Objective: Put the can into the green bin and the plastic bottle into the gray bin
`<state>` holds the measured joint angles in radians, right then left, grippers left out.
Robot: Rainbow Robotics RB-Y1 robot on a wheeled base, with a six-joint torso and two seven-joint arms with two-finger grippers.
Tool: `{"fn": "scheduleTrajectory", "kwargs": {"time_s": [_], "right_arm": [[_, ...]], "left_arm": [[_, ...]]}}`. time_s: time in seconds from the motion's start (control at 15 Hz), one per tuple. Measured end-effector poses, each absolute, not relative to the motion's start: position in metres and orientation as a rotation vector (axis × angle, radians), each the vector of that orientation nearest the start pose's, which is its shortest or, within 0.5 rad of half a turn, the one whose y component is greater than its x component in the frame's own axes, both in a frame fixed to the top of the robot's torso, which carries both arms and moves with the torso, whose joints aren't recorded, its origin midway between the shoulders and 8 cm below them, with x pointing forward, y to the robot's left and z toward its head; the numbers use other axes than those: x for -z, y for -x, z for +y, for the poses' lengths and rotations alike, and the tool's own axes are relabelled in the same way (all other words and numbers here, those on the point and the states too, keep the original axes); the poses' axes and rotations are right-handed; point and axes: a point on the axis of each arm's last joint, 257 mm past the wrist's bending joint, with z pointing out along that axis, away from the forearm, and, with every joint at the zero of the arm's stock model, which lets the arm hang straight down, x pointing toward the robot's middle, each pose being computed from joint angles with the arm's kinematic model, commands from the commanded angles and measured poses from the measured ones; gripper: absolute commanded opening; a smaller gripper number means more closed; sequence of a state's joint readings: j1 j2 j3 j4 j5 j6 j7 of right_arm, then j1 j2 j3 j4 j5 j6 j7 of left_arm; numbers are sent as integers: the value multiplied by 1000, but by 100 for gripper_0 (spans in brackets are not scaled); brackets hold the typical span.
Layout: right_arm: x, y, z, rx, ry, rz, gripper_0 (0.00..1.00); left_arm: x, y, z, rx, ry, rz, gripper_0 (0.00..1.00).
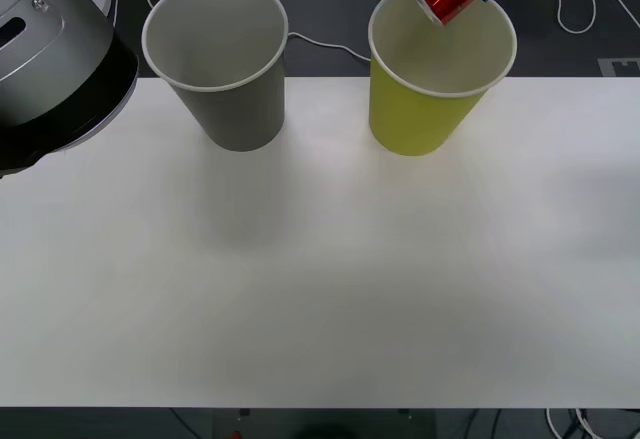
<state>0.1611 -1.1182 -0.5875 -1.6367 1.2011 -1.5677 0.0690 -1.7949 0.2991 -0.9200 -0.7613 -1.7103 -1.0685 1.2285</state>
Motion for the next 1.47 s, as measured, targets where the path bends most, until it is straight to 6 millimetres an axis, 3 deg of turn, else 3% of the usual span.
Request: {"fn": "scheduleTrajectory", "kwargs": {"time_s": [0.4,0.47,0.53,0.6,0.67,1.07,1.2,1.47], "right_arm": [[98,-336,-398,-195,1586,1595,100],[98,-336,-398,-195,1586,1595,100],[98,-336,-398,-195,1586,1595,100],[98,-336,-398,-195,1586,1595,100],[98,-336,-398,-195,1586,1595,100],[98,-336,-398,-195,1586,1595,100],[98,-336,-398,-195,1586,1595,100],[98,-336,-398,-195,1586,1595,100]], "left_arm": [[-48,-574,-159,205,-1326,1874,5],[-49,-575,-160,209,-1323,1871,23],[-50,-575,-160,212,-1321,1868,63],[-51,-575,-160,215,-1317,1868,94],[-51,-575,-161,219,-1314,1868,100],[-54,-572,-158,246,-1310,1884,100],[-64,-567,-145,256,-1321,1901,100],[-85,-560,-100,251,-1363,1918,100]]}}
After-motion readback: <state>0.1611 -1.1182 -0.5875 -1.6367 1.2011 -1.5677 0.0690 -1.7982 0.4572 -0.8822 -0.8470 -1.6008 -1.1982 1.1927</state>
